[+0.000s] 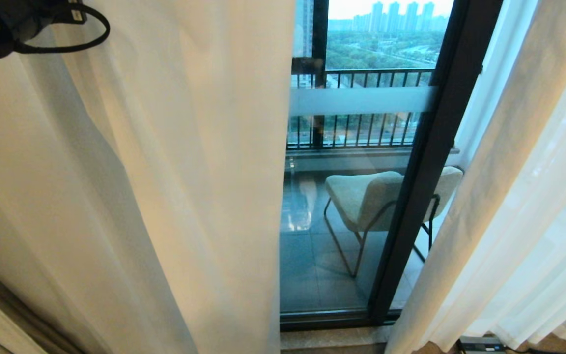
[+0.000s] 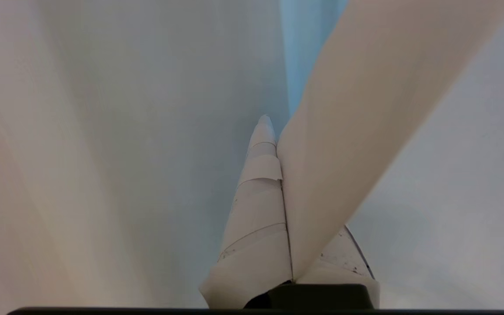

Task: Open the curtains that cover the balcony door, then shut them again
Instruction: Pull the inner curtains open on both sides

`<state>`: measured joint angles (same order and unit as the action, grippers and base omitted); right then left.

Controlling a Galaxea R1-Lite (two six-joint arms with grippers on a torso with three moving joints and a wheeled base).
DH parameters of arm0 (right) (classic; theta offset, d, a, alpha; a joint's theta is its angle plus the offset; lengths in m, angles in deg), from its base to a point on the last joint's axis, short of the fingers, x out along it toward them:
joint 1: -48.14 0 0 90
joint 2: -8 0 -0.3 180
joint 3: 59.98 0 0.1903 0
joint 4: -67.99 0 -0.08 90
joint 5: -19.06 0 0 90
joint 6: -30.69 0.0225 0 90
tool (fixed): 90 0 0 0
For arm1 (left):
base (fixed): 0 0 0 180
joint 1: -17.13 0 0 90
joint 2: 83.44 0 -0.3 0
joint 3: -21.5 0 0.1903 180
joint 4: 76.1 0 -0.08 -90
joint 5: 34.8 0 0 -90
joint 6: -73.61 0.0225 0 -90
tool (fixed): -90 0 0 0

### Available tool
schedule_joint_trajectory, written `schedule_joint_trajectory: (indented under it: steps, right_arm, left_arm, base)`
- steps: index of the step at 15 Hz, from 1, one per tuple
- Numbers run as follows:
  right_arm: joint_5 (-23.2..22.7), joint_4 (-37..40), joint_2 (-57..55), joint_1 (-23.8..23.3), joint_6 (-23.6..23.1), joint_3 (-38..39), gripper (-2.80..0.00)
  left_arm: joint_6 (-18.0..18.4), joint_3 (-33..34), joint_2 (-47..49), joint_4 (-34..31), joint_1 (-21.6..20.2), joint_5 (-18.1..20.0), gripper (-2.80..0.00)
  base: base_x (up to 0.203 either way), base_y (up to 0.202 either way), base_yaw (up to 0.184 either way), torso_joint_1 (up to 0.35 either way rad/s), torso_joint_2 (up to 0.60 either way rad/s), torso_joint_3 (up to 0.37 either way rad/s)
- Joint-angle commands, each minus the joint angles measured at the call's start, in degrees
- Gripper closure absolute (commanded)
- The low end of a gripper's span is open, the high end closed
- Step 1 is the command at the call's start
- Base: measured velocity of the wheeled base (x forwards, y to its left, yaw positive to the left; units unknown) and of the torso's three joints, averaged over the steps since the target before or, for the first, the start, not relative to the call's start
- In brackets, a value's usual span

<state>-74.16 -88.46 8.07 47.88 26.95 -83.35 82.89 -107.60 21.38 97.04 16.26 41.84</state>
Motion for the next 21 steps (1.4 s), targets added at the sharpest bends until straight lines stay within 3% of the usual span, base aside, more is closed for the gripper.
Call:
schedule_joint_trajectory:
  steps: [1, 15, 21]
  right_arm:
    - [0.0, 0.0, -0.1, 0.0, 0.0, 0.0, 0.00]
    - [0.0, 0.0, -0.1, 0.0, 0.0, 0.0, 0.00]
    - [0.0, 0.0, -0.1, 0.0, 0.0, 0.0, 0.00]
  left_arm:
    - [0.0, 0.0, -0.1, 0.1, 0.0, -0.1, 0.00]
    - [-0.1, 0.2, 0.2, 0.2, -0.5, -0.2, 0.00]
    - [-0.1, 0.0, 0.2, 0.2, -2.0, 0.2, 0.00]
  base:
    - [0.000, 0.187, 0.000, -0.002, 0.00, -0.001]
    - [0.000, 0.183, -0.002, 0.002, 0.00, 0.002]
    - [0.000, 0.017, 0.001, 0.000, 0.00, 0.000]
